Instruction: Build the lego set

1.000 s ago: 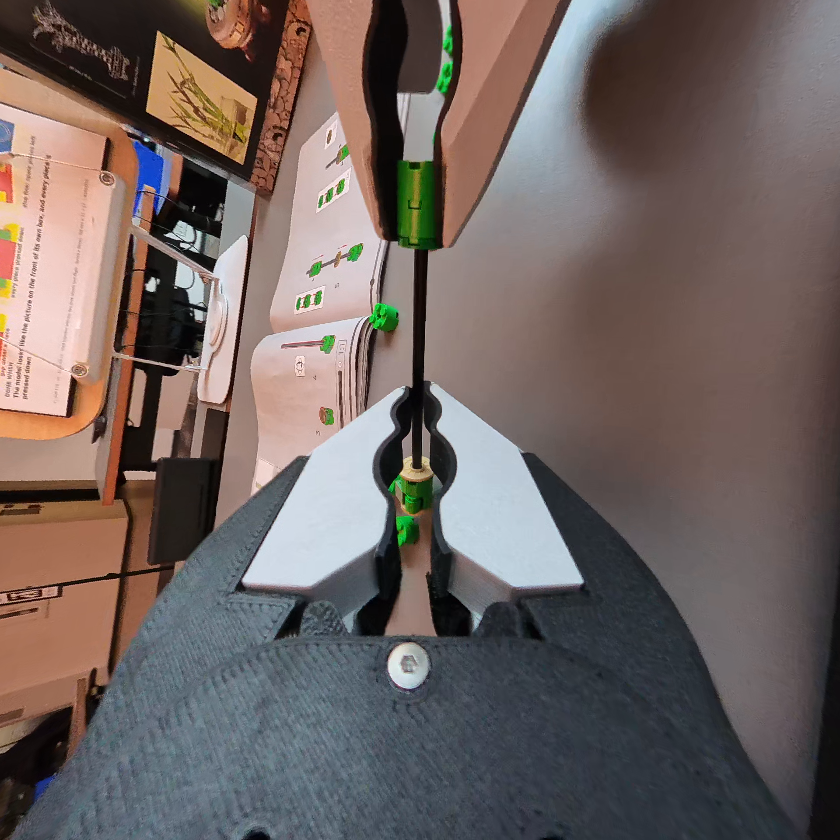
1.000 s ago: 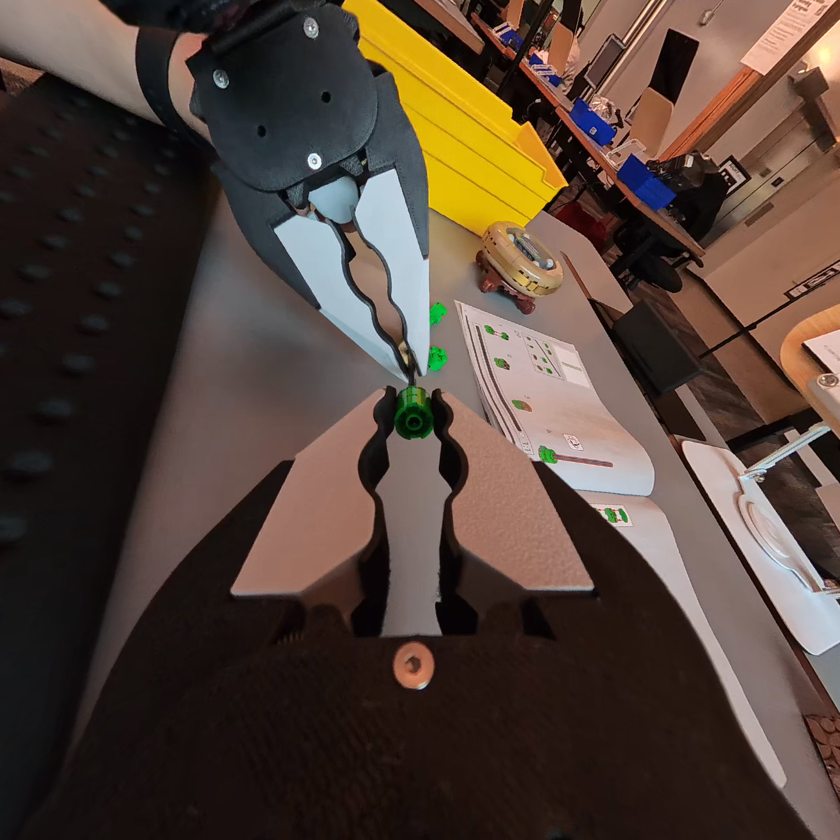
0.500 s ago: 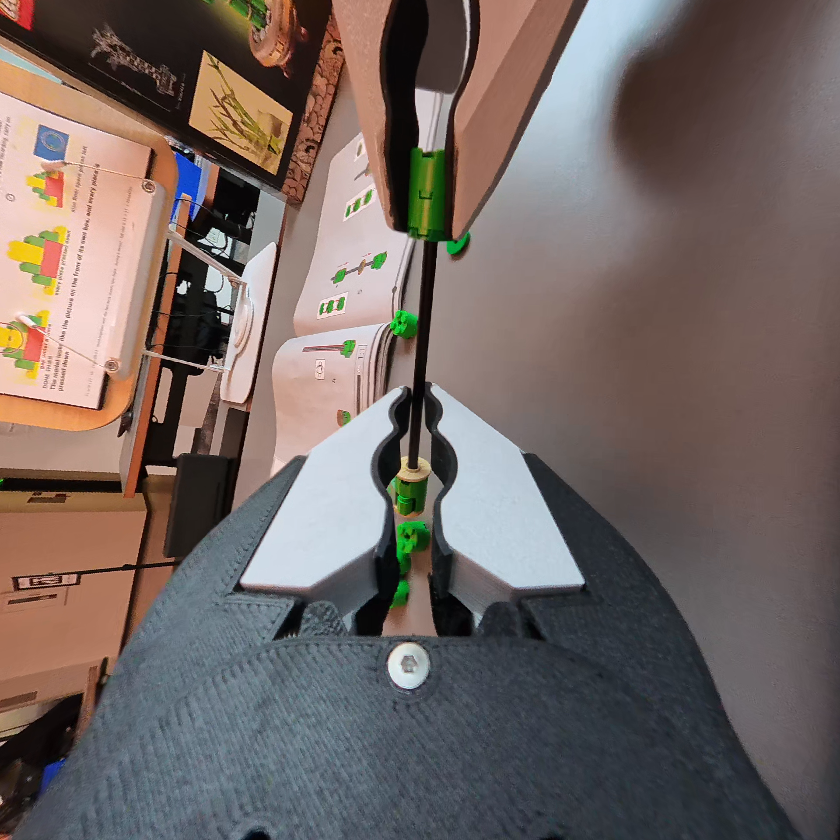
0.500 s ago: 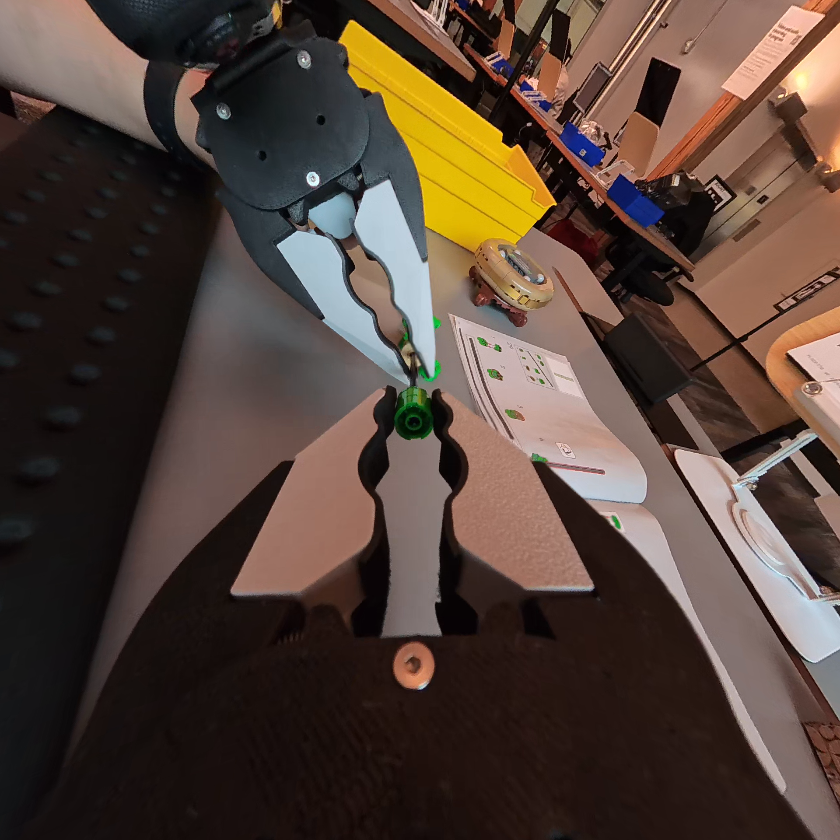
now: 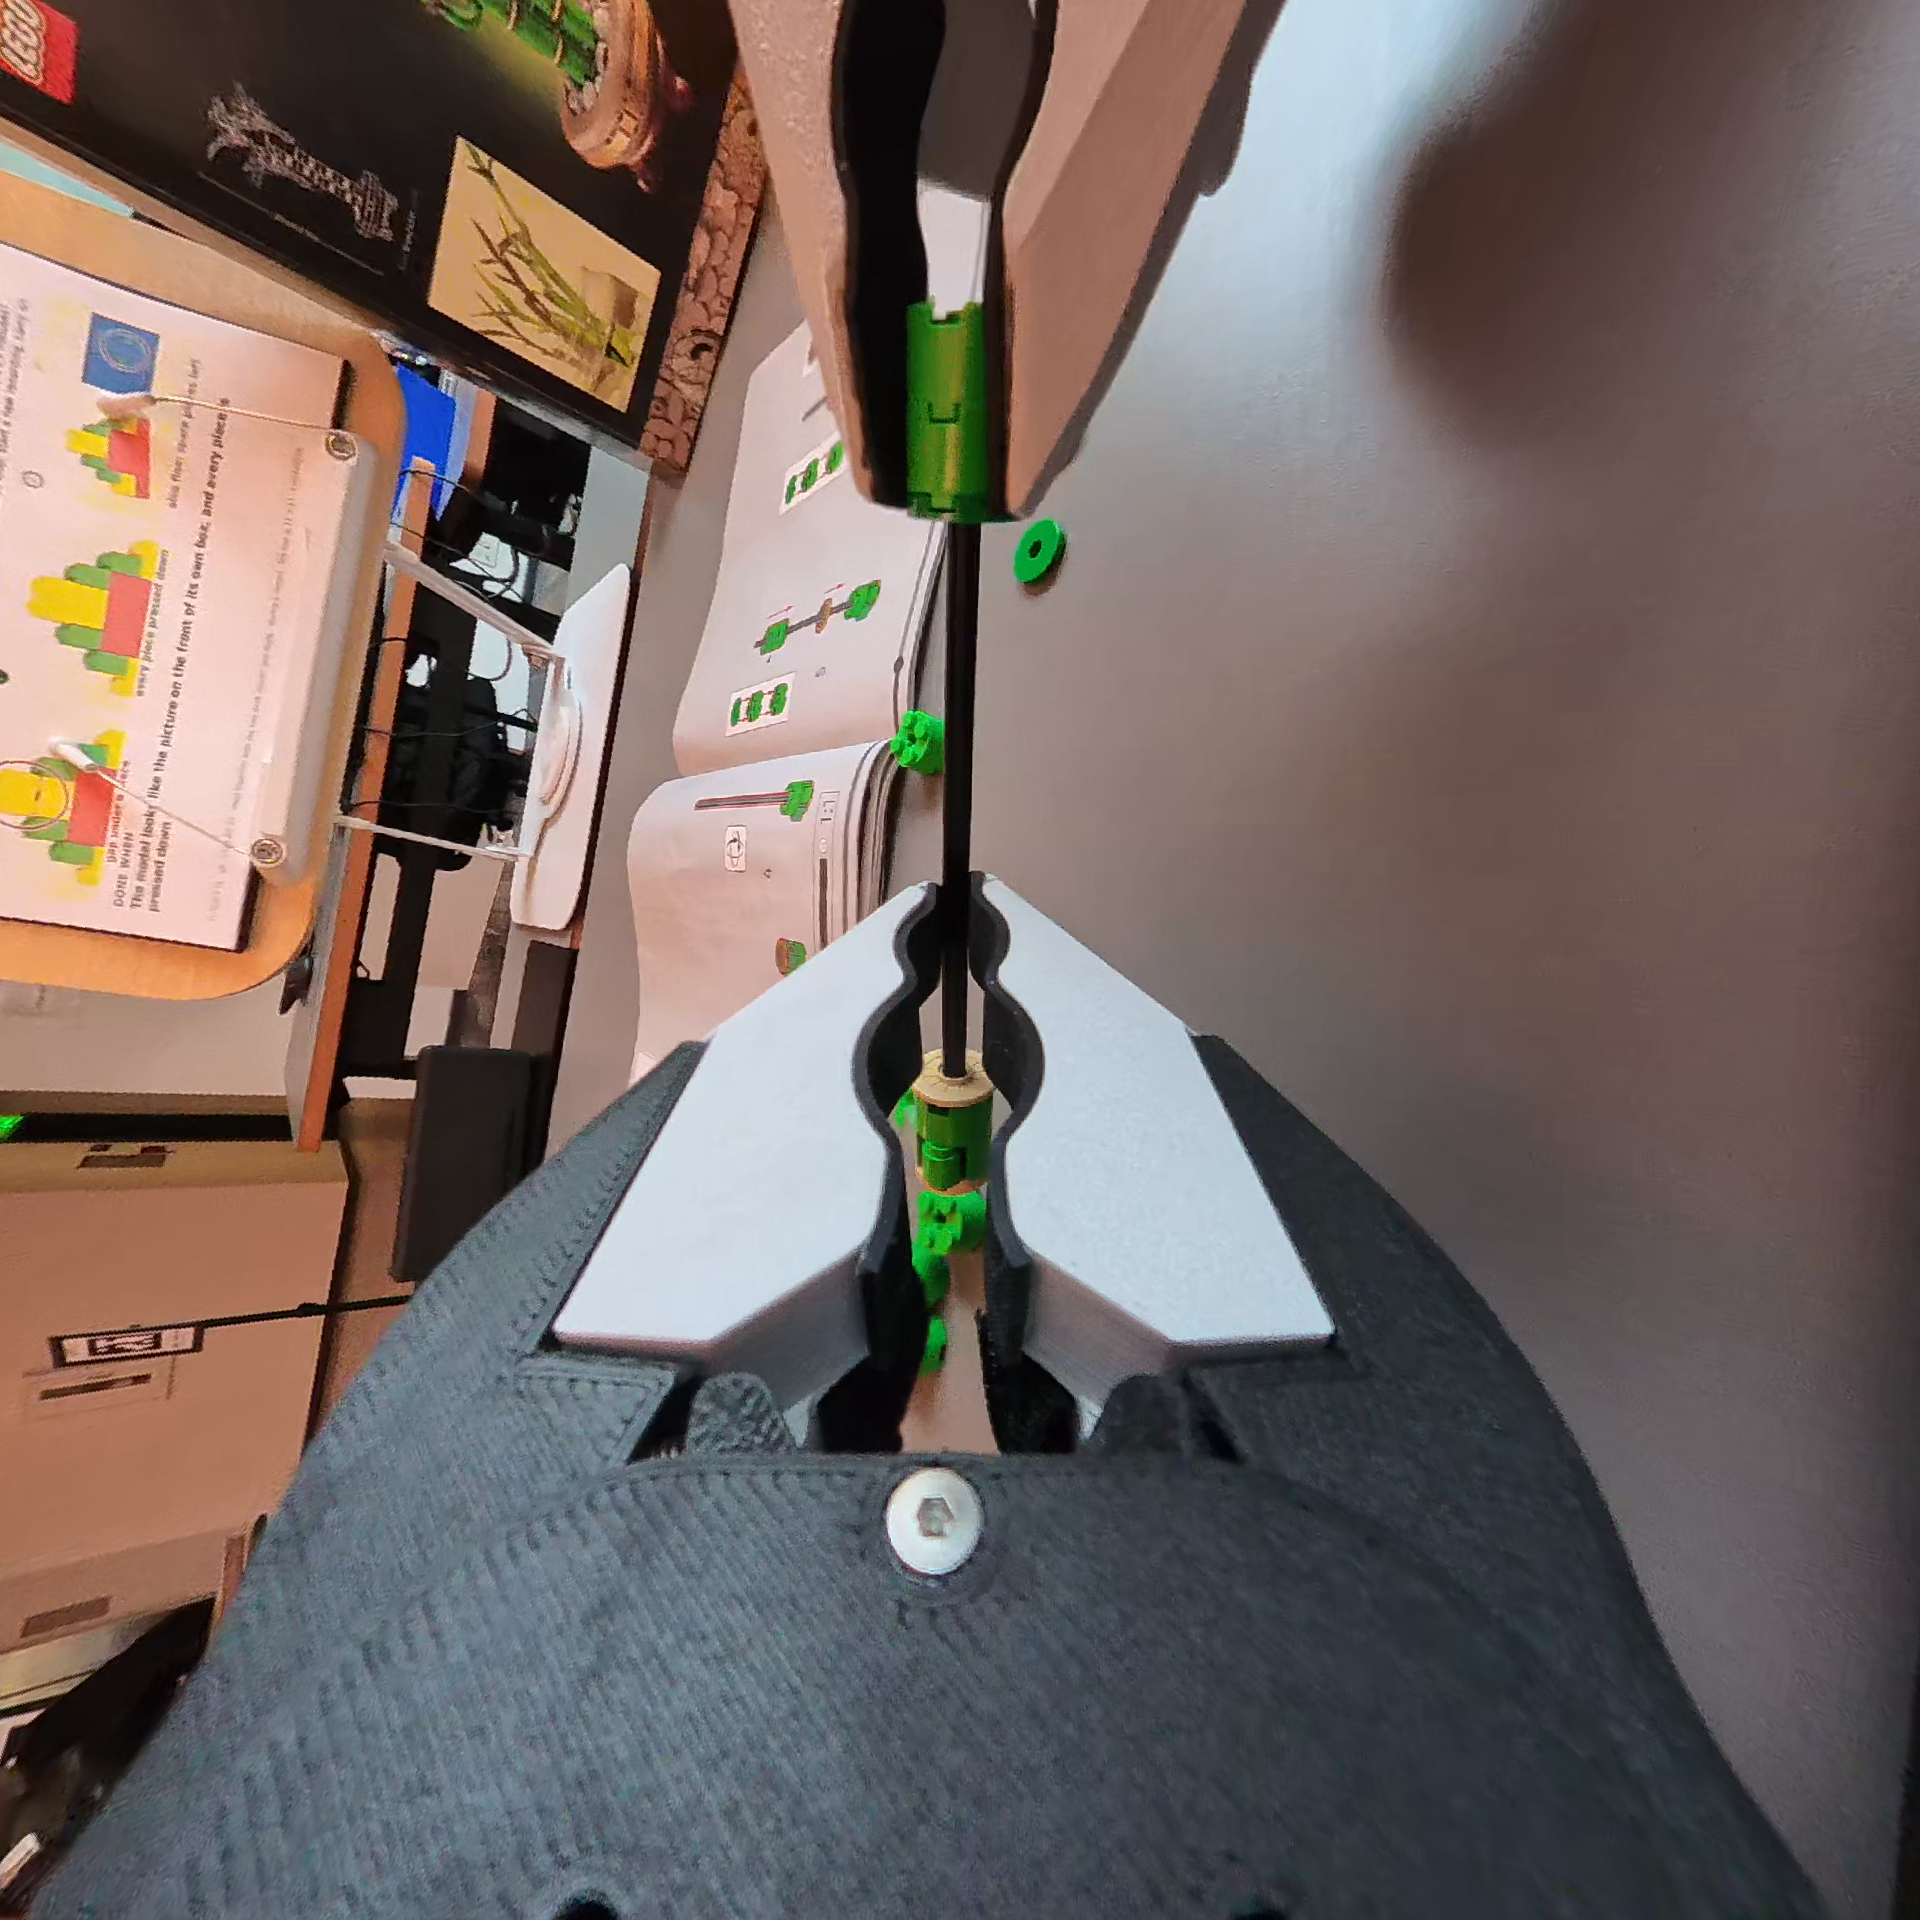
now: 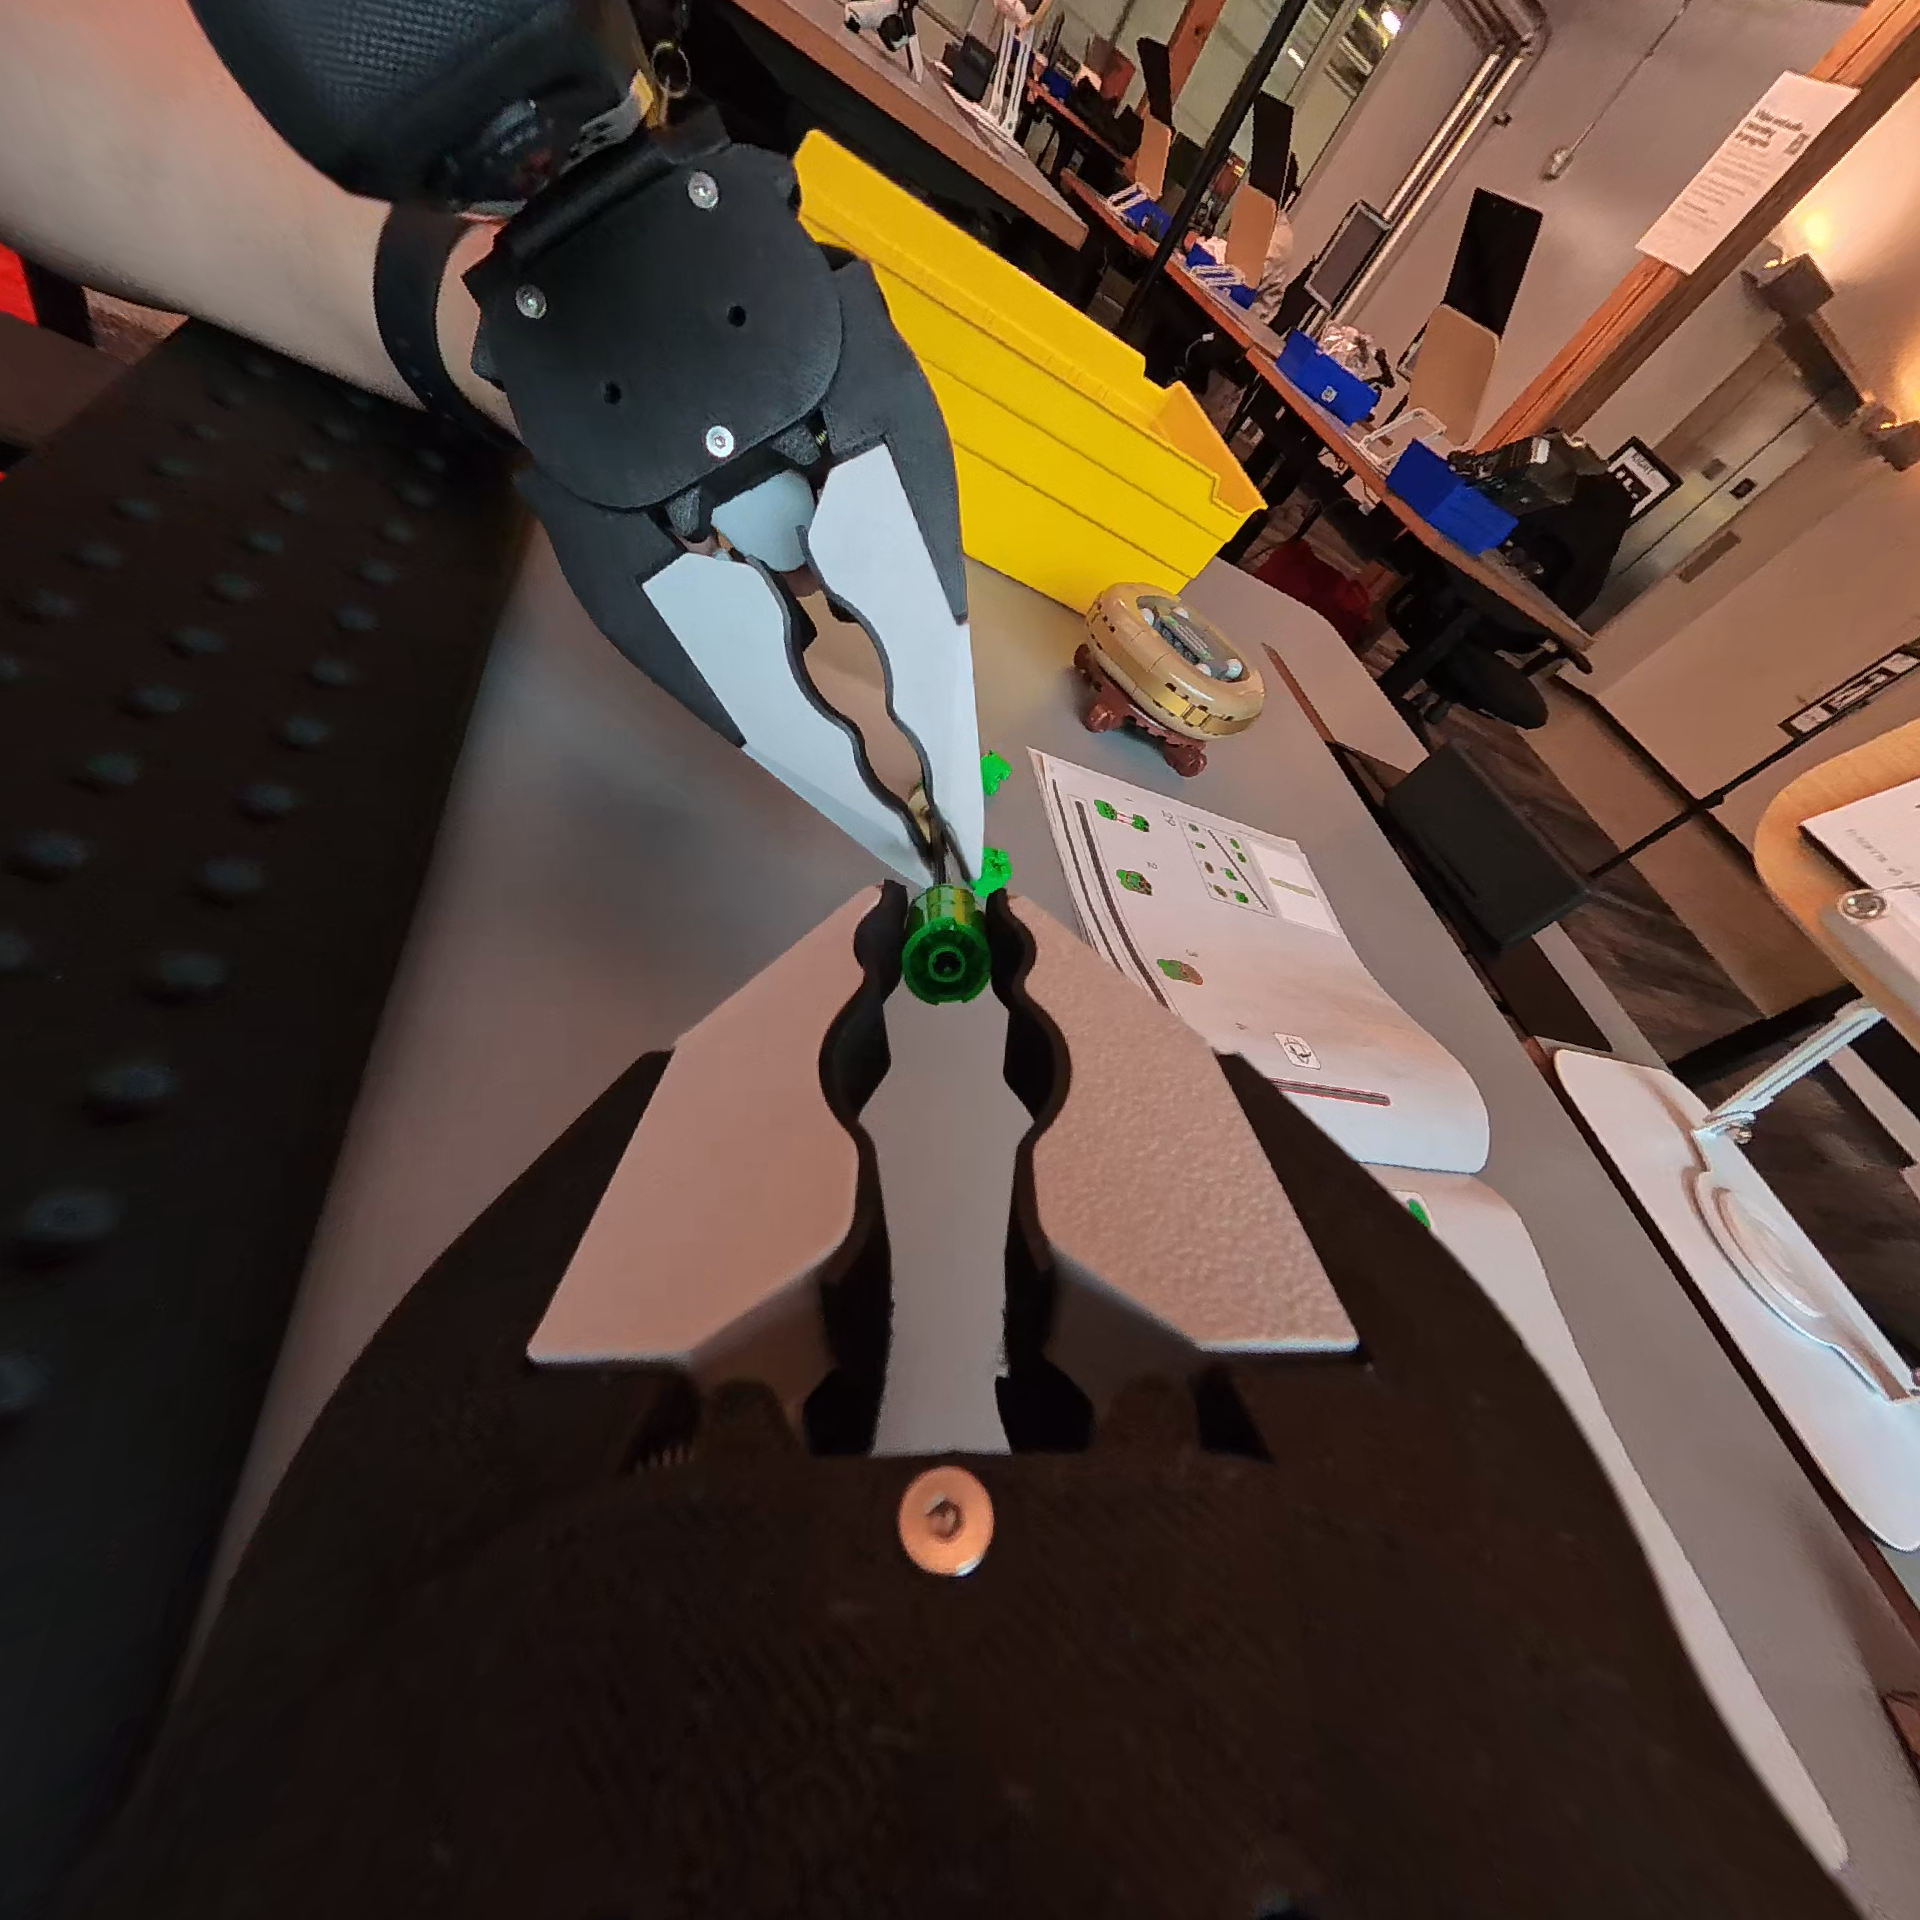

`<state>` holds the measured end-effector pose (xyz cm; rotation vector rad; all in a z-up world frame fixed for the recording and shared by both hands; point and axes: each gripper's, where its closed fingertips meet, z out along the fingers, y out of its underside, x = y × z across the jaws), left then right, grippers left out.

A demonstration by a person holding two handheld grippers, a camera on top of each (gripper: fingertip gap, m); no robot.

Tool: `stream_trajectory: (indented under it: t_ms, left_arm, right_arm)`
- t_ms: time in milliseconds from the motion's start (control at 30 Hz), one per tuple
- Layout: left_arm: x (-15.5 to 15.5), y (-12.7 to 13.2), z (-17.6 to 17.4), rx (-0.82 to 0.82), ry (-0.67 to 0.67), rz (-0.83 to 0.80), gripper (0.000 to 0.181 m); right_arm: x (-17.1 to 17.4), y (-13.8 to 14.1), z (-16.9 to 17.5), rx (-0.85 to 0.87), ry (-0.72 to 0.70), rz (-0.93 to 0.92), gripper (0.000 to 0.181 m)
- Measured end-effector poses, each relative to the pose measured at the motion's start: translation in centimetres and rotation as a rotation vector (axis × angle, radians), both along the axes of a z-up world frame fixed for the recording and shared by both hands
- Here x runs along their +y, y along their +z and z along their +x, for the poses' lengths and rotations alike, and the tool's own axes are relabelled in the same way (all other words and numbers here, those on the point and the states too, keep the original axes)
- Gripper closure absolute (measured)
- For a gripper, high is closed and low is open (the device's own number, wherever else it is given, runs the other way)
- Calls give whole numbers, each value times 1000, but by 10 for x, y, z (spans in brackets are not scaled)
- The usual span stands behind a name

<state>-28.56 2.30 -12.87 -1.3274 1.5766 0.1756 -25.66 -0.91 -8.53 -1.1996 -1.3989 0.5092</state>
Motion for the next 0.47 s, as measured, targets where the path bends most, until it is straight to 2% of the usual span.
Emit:
stream_trajectory:
  t_ms: [167, 300, 467]
  left_arm:
    - [0, 0, 1, 18, 26, 11, 180]
    - [-3, -19, -6, 115, 43, 35, 180]
    - [-1, -16, -12, 174, 46, 195, 180]
  right_arm:
    - [3, 0, 2, 53, 0, -91, 167]
    - [2, -30, 2, -28, -4, -158, 167]
    - [2, -32, -2, -58, -20, -50, 167]
